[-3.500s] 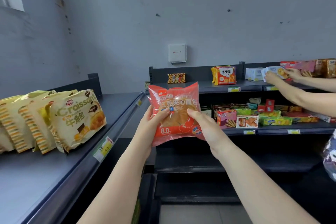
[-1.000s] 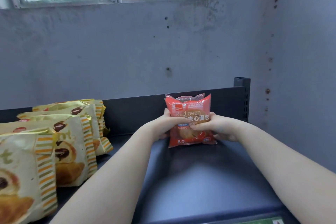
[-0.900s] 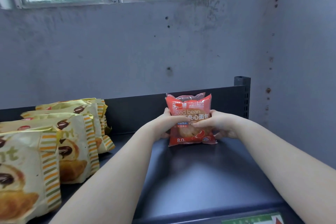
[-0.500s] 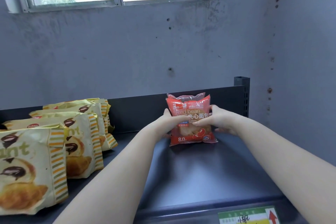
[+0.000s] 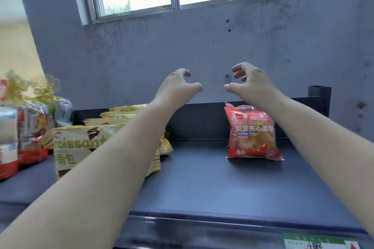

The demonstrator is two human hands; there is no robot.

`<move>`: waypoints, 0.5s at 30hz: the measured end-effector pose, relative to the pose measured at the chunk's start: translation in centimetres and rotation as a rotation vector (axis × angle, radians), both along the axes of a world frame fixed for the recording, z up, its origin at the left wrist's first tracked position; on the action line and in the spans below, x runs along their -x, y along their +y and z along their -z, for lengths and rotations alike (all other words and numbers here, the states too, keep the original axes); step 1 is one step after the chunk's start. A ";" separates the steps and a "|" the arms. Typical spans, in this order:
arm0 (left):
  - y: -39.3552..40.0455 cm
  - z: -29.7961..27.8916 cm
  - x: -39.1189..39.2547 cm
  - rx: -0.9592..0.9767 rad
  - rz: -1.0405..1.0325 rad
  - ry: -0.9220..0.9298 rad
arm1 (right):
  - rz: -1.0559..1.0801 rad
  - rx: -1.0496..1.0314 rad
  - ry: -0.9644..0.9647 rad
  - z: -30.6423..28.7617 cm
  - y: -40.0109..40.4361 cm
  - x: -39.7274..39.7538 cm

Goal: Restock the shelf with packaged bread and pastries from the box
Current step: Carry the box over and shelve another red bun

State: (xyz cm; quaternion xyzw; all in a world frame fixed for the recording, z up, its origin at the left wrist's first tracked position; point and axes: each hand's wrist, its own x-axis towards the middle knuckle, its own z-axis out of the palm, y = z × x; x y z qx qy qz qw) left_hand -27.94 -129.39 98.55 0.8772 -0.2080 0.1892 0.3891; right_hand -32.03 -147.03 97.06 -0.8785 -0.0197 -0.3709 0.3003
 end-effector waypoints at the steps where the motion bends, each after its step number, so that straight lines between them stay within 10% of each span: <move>1: 1.3 -0.7 0.4 0.013 -0.005 -0.011 | -0.039 0.035 -0.010 -0.5 1.7 -0.2; 15: 29.1 -2.8 8.8 -0.223 -0.520 -0.178 | -0.539 0.240 -0.069 -4.4 31.1 -1.1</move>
